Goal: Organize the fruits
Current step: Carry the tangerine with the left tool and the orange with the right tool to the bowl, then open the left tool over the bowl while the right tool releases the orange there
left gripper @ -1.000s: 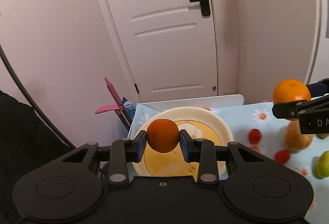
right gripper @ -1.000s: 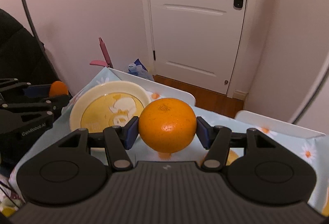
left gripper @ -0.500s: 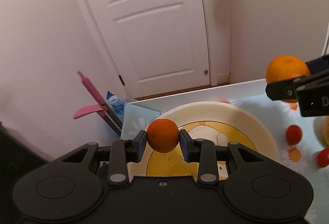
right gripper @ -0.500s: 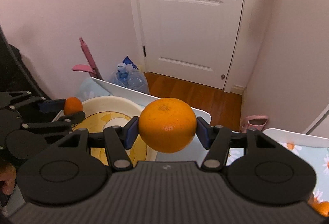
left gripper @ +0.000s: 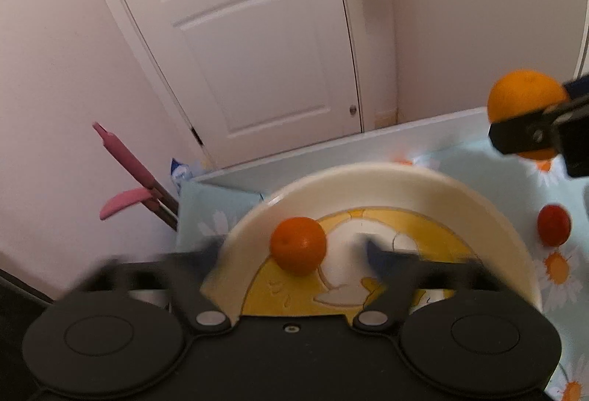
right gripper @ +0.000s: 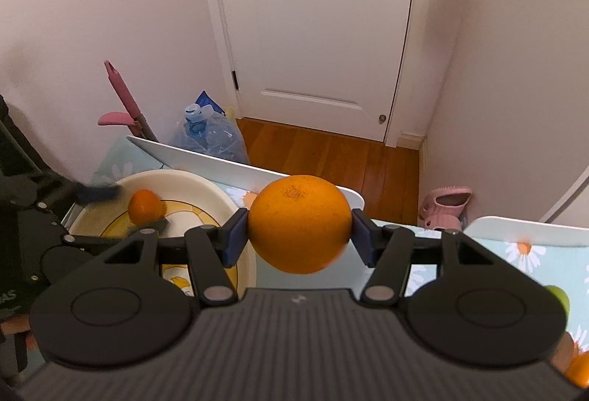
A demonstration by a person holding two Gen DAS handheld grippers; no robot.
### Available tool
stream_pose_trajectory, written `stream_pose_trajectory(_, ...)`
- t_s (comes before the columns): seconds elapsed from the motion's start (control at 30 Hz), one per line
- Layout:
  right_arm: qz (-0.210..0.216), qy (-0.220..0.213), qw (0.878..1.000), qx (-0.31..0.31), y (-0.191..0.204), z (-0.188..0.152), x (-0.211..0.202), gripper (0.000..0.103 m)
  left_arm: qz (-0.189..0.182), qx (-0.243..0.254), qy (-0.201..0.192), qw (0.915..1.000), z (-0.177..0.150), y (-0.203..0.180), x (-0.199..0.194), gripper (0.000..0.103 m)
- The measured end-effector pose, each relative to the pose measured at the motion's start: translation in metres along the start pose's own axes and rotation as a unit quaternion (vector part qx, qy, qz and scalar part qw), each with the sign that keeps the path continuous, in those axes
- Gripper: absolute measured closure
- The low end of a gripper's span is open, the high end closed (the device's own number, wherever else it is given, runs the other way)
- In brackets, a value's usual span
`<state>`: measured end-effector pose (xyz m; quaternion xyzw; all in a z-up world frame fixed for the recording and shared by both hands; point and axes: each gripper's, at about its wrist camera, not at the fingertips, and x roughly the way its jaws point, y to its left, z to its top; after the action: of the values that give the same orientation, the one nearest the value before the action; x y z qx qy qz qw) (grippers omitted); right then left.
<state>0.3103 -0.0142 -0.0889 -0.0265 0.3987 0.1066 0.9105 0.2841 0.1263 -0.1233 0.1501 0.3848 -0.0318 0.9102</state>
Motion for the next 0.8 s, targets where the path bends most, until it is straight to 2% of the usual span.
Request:
stream_pose_trajectory(0.07, 0.002, 0.000, 1.000, 0.001, 0.000, 0.001, -0.001, 0.029, -0.005, -0.002, -0.013, 0.9999, 0.002, 0.001, -0.009, 0.000)
stream_pose_trajectory(0.3, 0.021, -0.001, 1.000, -0.016, 0.006, 0.005, -0.003, 0.029, -0.007, -0.030, 0.002, 0.9995, -0.001, 0.011, -0.037, 0.000)
stream_pose_trajectory(0.8, 0.097, -0.001, 0.989, -0.109, 0.053, 0.008, 0.013, 0.029, 0.022, -0.086, 0.030, 0.9956, -0.026, 0.025, -0.079, 0.000)
